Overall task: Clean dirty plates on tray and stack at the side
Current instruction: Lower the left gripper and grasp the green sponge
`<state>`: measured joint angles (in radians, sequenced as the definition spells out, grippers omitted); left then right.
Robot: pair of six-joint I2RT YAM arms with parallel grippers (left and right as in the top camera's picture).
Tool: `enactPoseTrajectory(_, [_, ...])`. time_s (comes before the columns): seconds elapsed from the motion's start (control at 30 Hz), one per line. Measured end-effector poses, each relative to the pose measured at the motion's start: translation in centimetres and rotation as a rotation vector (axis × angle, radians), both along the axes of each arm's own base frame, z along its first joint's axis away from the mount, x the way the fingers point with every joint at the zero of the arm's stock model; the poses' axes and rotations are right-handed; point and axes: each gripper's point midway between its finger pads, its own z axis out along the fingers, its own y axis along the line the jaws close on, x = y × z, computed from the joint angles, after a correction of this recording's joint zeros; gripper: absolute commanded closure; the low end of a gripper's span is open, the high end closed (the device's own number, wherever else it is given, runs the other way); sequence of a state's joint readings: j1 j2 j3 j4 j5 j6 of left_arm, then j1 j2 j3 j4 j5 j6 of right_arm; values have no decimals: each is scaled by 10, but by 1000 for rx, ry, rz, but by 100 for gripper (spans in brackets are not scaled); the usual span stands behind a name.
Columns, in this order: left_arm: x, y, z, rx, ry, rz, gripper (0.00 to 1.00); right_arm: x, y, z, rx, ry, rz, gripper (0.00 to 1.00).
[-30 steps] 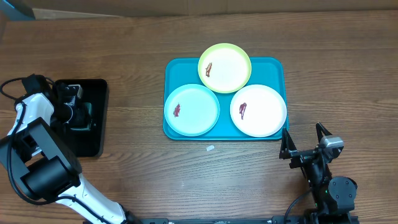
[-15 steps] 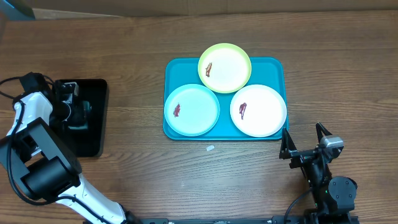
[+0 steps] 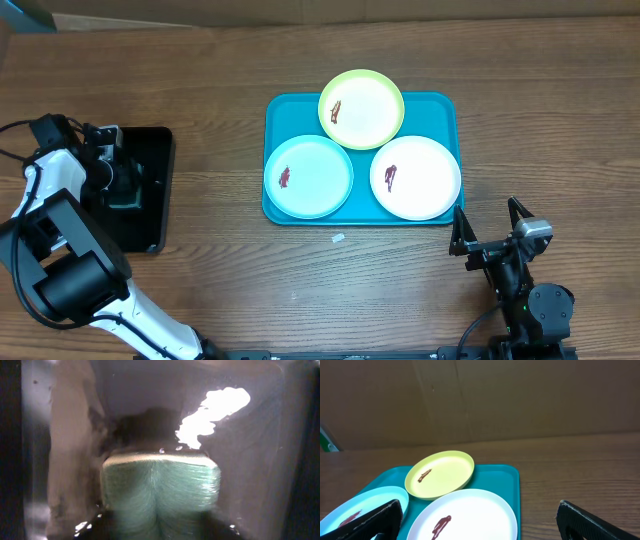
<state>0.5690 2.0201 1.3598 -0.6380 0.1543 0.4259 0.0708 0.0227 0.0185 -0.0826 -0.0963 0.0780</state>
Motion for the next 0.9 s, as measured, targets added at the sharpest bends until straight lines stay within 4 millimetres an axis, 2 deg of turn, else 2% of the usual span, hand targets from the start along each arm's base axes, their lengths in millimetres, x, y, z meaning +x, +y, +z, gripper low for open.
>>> enactPoseTrajectory(0.03, [1,0,1,1,-6,0,87,0,0,0,0,-1,0,0])
enactPoseTrajectory(0.07, [2,0,1,0,-8,1,96,0,0,0,0,0,0,0])
enactPoseTrajectory(0.23, [1,0,0,0,-4,4,96,0,0,0,0,0,0,0])
enactPoseTrajectory(0.27, [1,1,0,2,-2,4,79,0,0,0,0,0,0,0])
enactPoseTrajectory(0.3, [0,1,0,5,0,4,25,0,0,0,0,0,0,0])
enactPoseTrajectory(0.33, [0,2,0,8,3,4,0,0,0,0,0,0,0,0])
enactPoseTrajectory(0.53, [-11,-3,-3,-2,54,13,0,0,0,0,0,0,0,0])
enactPoseTrajectory(0.63, [-15,-4,-4,-8,71,17,10,0,0,0,0,0,0,0])
enactPoseTrajectory(0.7, [-16,-5,-5,-11,79,23,23,0,0,0,0,0,0,0])
enactPoseTrajectory(0.73, [-17,-5,-5,-12,79,24,32,0,0,0,0,0,0,0])
enactPoseTrajectory(0.83, [-17,-5,-5,-12,81,30,78,0,0,0,0,0,0,0])
enactPoseTrajectory(0.9, [-17,-5,-5,-10,81,29,93,0,0,0,0,0,0,0])
